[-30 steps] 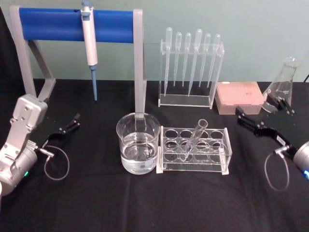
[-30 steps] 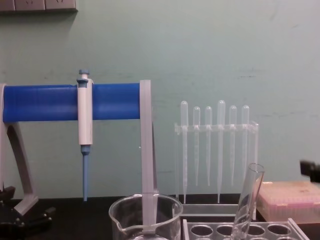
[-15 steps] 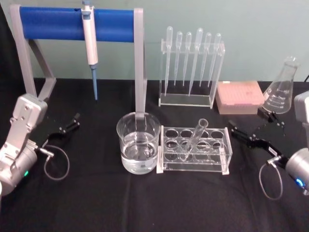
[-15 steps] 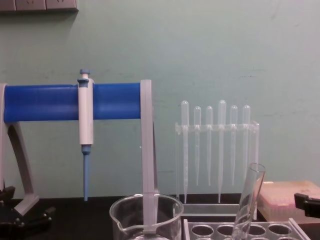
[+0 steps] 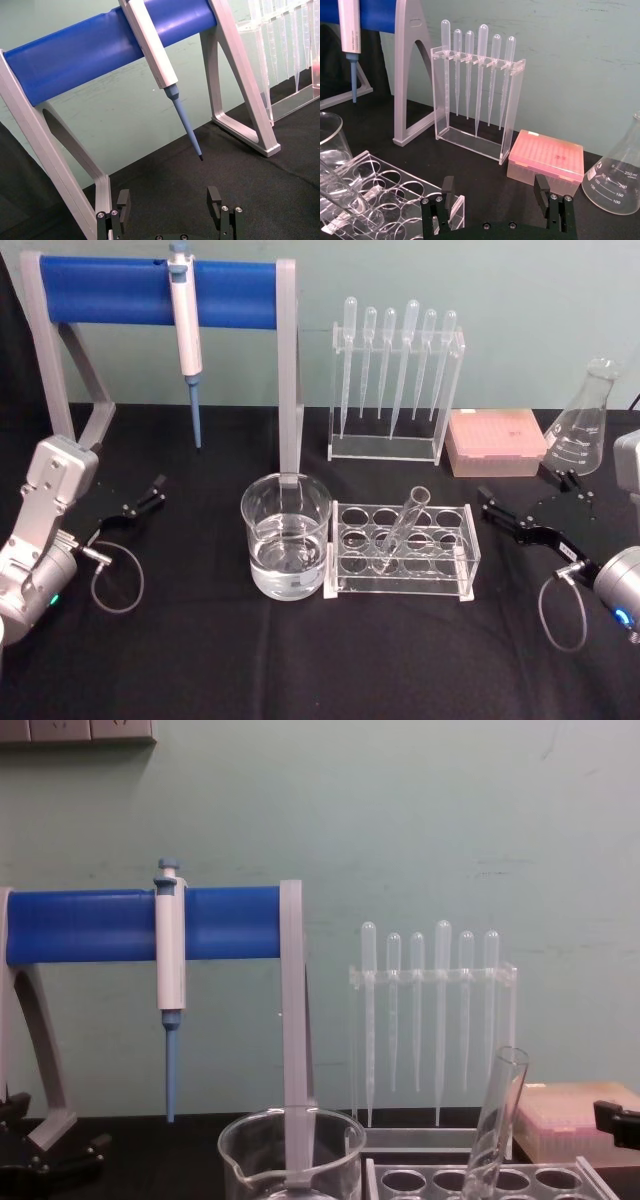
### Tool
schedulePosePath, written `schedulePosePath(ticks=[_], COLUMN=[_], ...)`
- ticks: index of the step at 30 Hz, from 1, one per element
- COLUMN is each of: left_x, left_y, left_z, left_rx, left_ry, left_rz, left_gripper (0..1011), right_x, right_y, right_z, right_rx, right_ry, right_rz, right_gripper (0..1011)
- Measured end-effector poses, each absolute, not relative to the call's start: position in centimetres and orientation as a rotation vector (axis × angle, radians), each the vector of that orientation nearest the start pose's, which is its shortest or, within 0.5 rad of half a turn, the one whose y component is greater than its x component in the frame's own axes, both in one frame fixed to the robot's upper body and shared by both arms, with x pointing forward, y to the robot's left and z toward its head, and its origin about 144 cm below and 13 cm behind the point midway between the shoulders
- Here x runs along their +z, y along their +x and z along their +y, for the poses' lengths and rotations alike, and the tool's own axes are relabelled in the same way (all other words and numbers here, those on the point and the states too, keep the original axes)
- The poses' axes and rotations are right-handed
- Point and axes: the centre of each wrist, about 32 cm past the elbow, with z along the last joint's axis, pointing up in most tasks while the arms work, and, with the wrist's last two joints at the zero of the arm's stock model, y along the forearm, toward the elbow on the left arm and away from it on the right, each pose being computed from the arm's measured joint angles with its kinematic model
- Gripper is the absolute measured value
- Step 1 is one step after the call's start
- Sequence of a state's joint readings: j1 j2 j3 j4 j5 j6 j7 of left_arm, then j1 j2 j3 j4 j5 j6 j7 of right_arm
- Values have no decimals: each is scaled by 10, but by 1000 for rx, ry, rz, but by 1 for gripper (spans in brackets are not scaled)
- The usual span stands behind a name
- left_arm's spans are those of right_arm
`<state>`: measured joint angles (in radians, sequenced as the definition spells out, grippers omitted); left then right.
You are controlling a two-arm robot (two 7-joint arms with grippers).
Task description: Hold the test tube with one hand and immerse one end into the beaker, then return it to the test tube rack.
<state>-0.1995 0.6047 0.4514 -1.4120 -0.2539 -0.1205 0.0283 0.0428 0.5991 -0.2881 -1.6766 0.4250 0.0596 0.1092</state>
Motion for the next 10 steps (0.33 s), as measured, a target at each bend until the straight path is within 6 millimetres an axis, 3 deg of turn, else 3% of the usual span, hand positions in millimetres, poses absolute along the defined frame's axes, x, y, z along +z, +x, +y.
schedulePosePath(ticks=[10], left_x=[1140], left_y=[489], left_z=[310], left_rx=[1248], left_ry=[304], left_rz=[-285], left_gripper=[1000], right_x=[1183], right_y=[456], right_z=[-300], right_rx=[-1168], right_ry=[-179], right_rz=[-70], right_gripper=[1003])
